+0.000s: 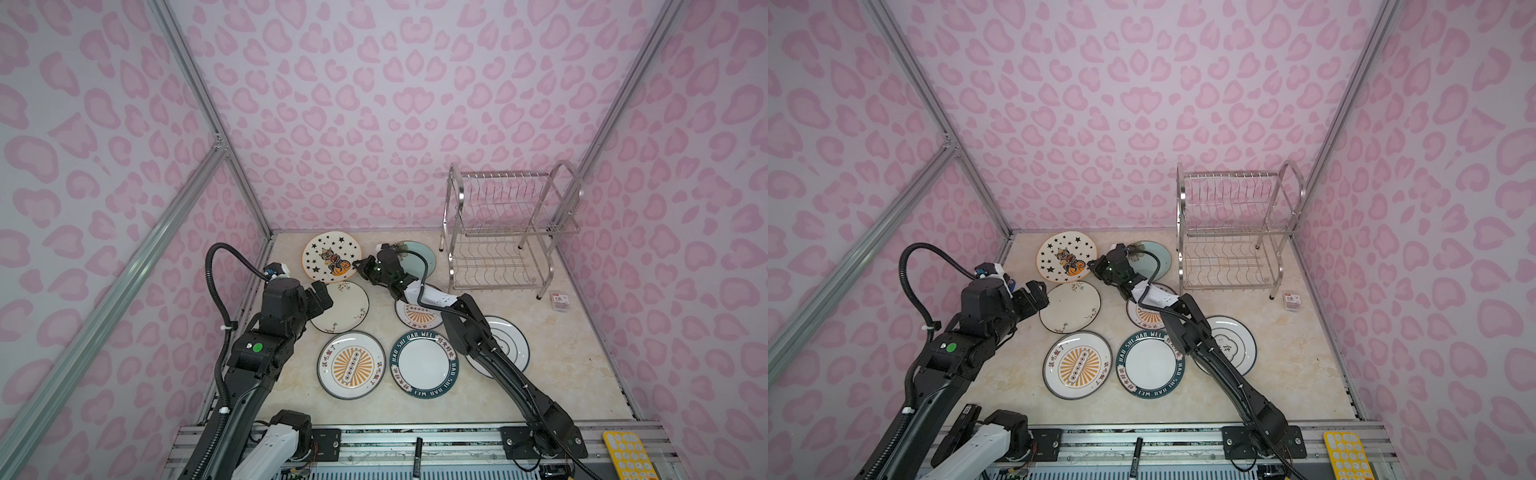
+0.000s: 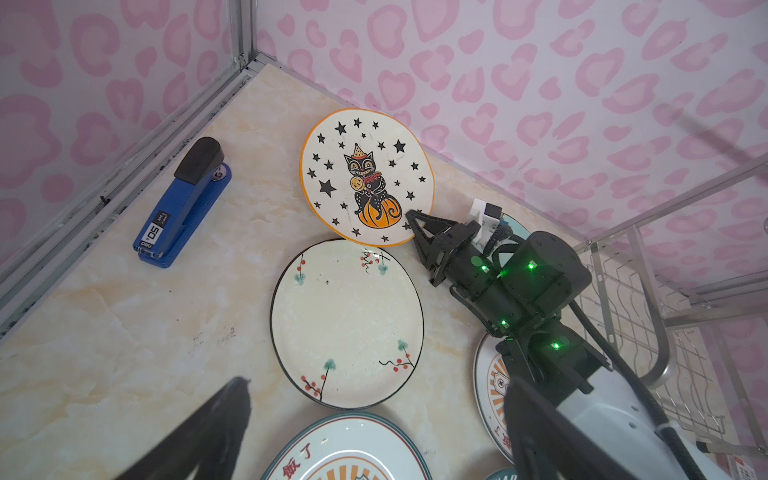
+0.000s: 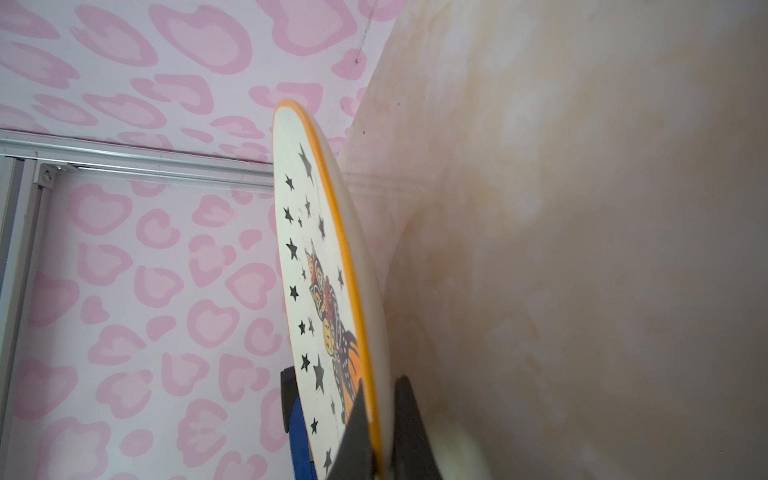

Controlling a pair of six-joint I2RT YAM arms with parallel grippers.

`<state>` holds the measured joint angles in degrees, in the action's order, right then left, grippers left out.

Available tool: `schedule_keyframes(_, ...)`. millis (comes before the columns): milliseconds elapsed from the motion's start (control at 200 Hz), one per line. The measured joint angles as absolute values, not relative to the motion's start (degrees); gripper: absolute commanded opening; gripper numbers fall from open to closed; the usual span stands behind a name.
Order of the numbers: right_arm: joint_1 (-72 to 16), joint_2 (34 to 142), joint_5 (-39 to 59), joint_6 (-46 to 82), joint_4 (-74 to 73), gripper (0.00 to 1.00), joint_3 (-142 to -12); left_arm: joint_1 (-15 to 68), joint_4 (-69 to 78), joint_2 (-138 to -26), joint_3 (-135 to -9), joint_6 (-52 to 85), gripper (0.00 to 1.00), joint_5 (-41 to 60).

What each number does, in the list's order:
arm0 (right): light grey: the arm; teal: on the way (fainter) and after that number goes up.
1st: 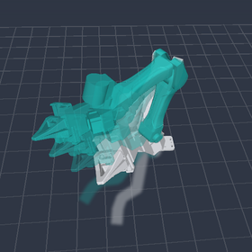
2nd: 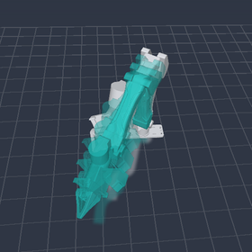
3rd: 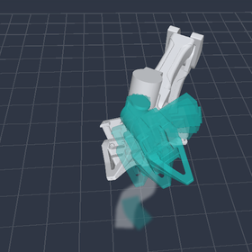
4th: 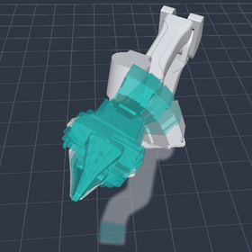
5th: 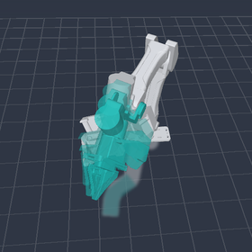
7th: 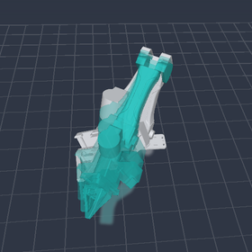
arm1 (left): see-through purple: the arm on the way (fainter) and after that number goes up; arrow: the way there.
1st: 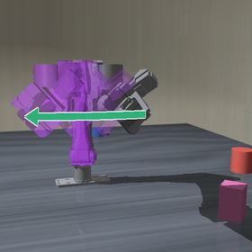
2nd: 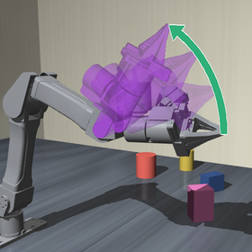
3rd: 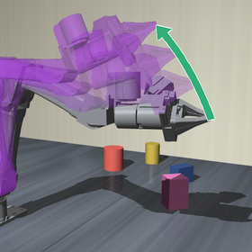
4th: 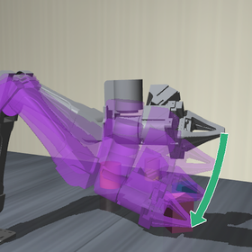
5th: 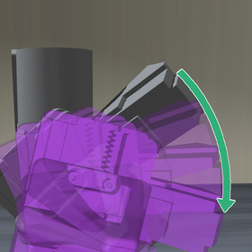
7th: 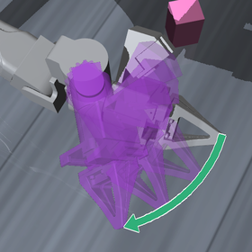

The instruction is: Load the plates into the dish rack

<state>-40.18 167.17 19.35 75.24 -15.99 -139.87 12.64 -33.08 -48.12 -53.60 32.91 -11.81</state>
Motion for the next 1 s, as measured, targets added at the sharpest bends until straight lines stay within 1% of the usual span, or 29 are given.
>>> schedule_keyframes(675,-40.47,166.95,18.09,75.48,-16.75,0.00,-139.11,12.64,-33.08,-48.05,-53.60,32.91,0.97,-11.81)
schedule_keyframes(1000,-41.52,162.21,13.91,73.80,-7.33,0.00,-137.71,12.64,-33.10,-47.40,-53.60,32.93,0.97,-11.81)
